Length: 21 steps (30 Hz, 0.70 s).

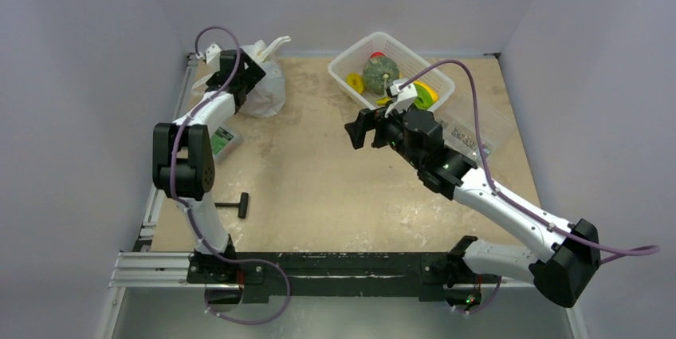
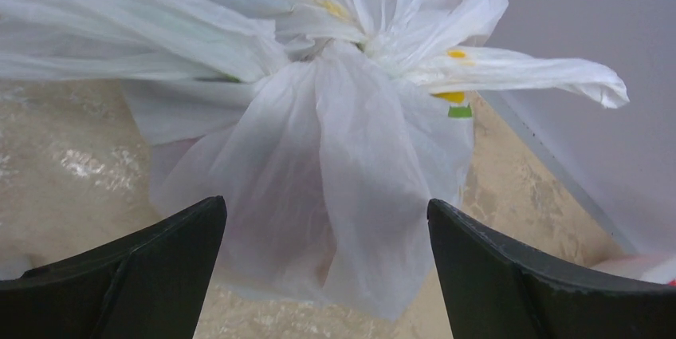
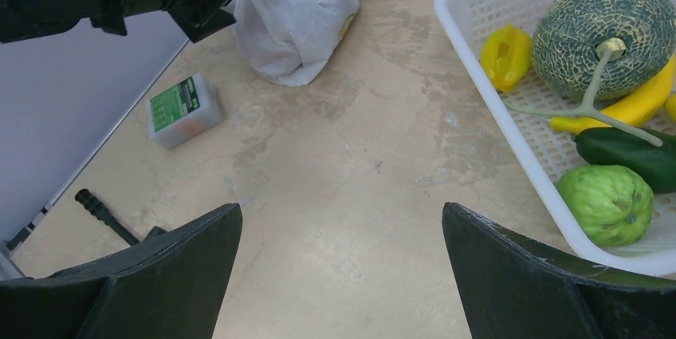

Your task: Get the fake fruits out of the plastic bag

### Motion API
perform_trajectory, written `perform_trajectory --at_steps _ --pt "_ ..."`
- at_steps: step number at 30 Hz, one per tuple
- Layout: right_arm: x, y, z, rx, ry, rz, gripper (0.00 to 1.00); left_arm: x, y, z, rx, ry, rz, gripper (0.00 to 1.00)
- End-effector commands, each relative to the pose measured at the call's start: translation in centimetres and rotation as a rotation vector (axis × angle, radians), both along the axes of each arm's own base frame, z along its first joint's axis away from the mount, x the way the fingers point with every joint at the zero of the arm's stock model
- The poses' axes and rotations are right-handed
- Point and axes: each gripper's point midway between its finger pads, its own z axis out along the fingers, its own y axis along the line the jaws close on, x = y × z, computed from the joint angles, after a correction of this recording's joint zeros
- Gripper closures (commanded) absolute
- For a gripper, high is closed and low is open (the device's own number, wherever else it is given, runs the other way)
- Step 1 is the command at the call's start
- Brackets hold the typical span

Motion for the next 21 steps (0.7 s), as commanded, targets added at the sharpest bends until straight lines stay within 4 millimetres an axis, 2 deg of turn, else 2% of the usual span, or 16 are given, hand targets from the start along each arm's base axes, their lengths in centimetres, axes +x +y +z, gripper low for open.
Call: perform_trajectory --at_steps 1,4,7,10,12,13,17,18,21 --pt "0.1 0.0 3.6 0.019 -0.096 -0.014 0.01 2.2 0.7 0.9 0.004 0.021 0.047 0.06" --pt "0.4 0.0 3.2 0.007 -0.092 -0.022 0.01 2.1 0.2 -0.7 -0.003 0.097 0.020 0.20" --pt "0.6 0.2 2.8 0.000 -0.089 -0.023 0.01 1.5 -0.2 -1.4 0.022 0.139 -0.033 0.49" --pt "0.8 0.3 2.4 -0.009 -0.082 -0.022 0.01 0.3 -0.5 -1.4 0.063 0.192 -0.096 0.71" --pt "0.9 0.4 2.2 -0.016 -0.078 -0.022 0.01 -0.7 -1.1 -1.4 0.066 0.224 -0.157 0.93" --pt "1.0 0.5 2.0 -0.019 -0.076 -0.024 0.01 -1.4 -1.5 -1.4 0.058 0.249 -0.183 1.00" --pt "1.5 0.7 1.2 -0.037 -0.060 -0.026 0.01 -5.0 -4.5 -1.8 -0.020 0.338 -0.313 1.00" --pt "1.5 0.7 1.1 -0.038 -0.057 -0.025 0.01 -6.1 -5.5 -1.3 -0.031 0.342 -0.352 1.00" --pt "1.8 0.9 0.6 -0.040 -0.046 -0.023 0.01 -10.3 -8.7 -1.0 -0.077 0.394 -0.463 1.00"
